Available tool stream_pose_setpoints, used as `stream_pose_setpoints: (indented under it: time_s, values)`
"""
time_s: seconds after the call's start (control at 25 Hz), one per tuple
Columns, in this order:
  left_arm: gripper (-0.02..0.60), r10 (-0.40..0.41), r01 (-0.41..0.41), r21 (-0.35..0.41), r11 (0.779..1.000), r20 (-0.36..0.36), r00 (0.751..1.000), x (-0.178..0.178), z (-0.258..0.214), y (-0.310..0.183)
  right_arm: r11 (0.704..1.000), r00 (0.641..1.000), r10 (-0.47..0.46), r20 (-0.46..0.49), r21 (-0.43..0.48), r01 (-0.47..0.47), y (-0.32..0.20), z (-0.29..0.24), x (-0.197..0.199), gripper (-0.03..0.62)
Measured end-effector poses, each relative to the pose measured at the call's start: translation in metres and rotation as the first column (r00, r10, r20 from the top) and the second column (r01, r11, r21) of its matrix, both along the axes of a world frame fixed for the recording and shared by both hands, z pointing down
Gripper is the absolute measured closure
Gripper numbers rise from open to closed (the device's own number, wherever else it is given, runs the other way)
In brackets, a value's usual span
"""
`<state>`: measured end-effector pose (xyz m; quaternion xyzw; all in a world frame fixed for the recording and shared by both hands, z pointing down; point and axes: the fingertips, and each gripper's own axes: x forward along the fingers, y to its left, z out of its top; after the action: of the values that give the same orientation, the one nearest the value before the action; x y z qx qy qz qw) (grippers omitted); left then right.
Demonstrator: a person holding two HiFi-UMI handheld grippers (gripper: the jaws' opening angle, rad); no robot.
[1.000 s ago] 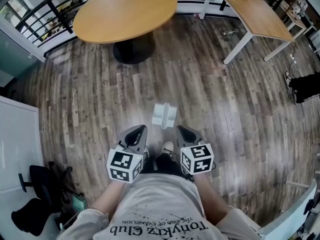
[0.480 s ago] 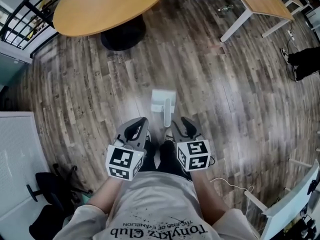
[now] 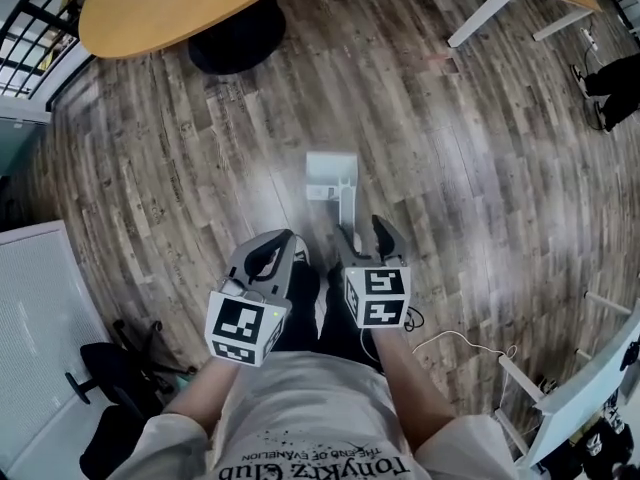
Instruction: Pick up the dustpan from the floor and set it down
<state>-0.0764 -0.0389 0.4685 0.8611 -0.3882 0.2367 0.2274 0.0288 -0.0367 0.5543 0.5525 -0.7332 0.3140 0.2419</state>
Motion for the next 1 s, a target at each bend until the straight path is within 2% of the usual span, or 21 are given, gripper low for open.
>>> stream_pose_setpoints:
  time_s: [0.6, 1.0]
  values:
    - [0.558, 0.005, -0.003, -0.065, 0.998, 0.028, 1.0, -0.017, 0.036, -0.004, 0.992, 0.998, 0.056, 0.013, -0.117, -0.054, -0.018, 0.06, -0.012, 0.307]
    - [0.558, -0.007, 0.01, -0.091, 0.996, 0.041, 0.999, -0.025, 0.049, 0.0, 0.988, 0.998, 0.053, 0.017, -0.143, -0.05, -0.023, 0.076, -0.017, 0.309]
